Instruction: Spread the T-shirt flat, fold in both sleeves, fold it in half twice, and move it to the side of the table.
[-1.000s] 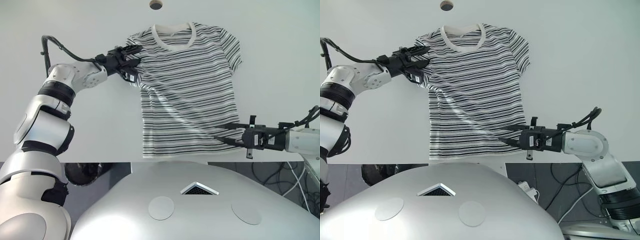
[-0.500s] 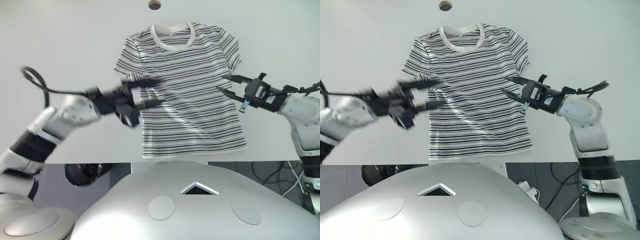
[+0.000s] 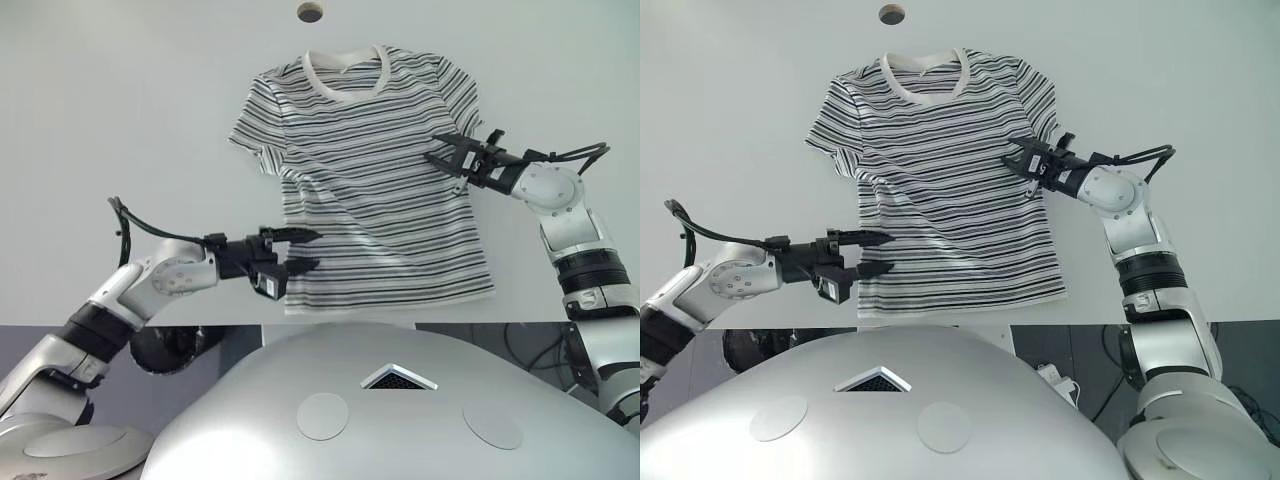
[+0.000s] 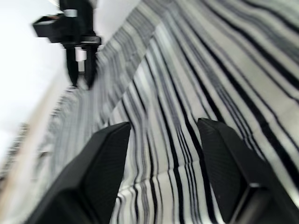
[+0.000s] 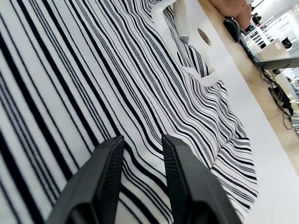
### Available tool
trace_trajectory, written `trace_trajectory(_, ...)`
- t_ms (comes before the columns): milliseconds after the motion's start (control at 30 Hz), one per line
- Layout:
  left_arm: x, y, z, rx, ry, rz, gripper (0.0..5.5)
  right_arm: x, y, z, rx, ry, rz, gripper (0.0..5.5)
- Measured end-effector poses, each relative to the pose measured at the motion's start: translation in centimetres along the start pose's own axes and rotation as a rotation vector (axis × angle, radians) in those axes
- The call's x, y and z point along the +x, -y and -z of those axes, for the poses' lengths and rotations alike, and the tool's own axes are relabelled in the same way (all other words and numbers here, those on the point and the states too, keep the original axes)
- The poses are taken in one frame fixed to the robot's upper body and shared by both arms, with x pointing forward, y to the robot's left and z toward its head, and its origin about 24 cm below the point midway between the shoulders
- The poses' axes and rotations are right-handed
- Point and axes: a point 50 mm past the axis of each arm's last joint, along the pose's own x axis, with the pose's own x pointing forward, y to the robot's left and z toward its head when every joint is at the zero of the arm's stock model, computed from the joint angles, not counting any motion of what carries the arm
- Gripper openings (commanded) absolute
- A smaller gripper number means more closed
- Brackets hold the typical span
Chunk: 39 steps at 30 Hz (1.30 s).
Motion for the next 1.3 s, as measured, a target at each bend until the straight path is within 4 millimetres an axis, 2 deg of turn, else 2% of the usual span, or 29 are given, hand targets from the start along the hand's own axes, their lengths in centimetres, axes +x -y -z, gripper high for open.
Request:
trace_trajectory(100, -1.1, 1.1, -0.9, -0.091, 0.005, 0.122, 2.68, 0.2, 0.5, 0.4, -0.029, -0.010, 0.009, 1.51)
trace_trajectory(200, -1.7, 1.5, -1.3, -0.105, -0.004, 0.185, 2.68, 0.0, 0.7, 0.8, -0.028, -0.016, 0.016, 1.51)
trace_trajectory(400, -1.8, 1.1, -1.2, -0.064, -0.012, 0.176, 2.68, -0.3, 0.6, 0.8, -0.036, -0.006, 0.030, 1.51)
trace_trajectory(467, -1.7, -0.3, -0.4, -0.018, -0.056, 0.111, 2.68, -0.8, -0.1, 0.5, -0.051, 0.004, 0.011, 1.51)
trace_trajectory(533, -1.9, -2.5, 0.4, -0.068, -0.123, -0.014, 2.68, -1.0, -0.6, -0.1, -0.062, 0.019, -0.001, 1.51)
trace_trajectory(600, -2.1, -4.6, -0.5, -0.099, -0.059, -0.129, 2.68, -1.1, -0.9, -0.7, -0.073, 0.032, -0.007, 1.51)
trace_trajectory(667, -2.6, -5.5, -0.5, -0.093, -0.060, -0.162, 2.68, -1.6, -1.2, -1.0, -0.077, 0.034, -0.018, 1.51)
trace_trajectory(733, -2.9, -5.4, -0.4, -0.094, -0.071, -0.140, 2.68, -2.0, -1.1, -1.2, -0.077, 0.032, -0.007, 1.51)
trace_trajectory(767, -2.9, -5.2, -0.6, -0.100, -0.060, -0.112, 2.68, -2.2, -0.7, -1.4, -0.081, 0.035, 0.008, 1.51)
trace_trajectory(833, -3.1, -4.2, -2.4, -0.135, 0.044, -0.030, 2.68, -3.2, 0.0, -1.4, -0.078, 0.023, 0.044, 1.51)
trace_trajectory(867, -3.1, -4.5, -3.4, -0.154, 0.112, -0.048, 2.68, -3.5, 0.4, -1.5, -0.078, 0.023, 0.063, 1.51)
trace_trajectory(900, -3.3, -5.8, -4.0, -0.172, 0.168, -0.117, 2.68, -3.9, 0.7, -2.1, -0.066, 0.054, 0.092, 1.51)
trace_trajectory(933, -3.7, -8.4, -4.2, -0.176, 0.201, -0.252, 2.68, -4.4, 1.1, -2.9, -0.047, 0.101, 0.113, 1.51)
trace_trajectory(1000, -4.5, -12.8, -3.8, -0.134, 0.201, -0.500, 2.68, -5.6, 1.1, -4.2, 0.017, 0.182, 0.109, 1.51)
trace_trajectory(1033, -4.9, -14.9, -2.7, -0.086, 0.132, -0.642, 2.68, -6.5, 0.5, -4.7, 0.059, 0.227, 0.065, 1.51)
trace_trajectory(1067, -4.9, -15.6, -1.7, -0.047, 0.053, -0.698, 2.68, -7.1, -0.2, -4.9, 0.089, 0.240, 0.019, 1.51)
trace_trajectory(1167, -3.4, -14.9, 1.8, 0.055, -0.173, -0.700, 2.68, -8.8, -3.1, -3.9, 0.146, 0.176, -0.186, 1.51)
trace_trajectory(1300, -1.5, -13.1, 4.7, 0.213, -0.328, -0.579, 2.68, -10.2, -5.3, -3.0, 0.183, 0.104, -0.354, 1.51)
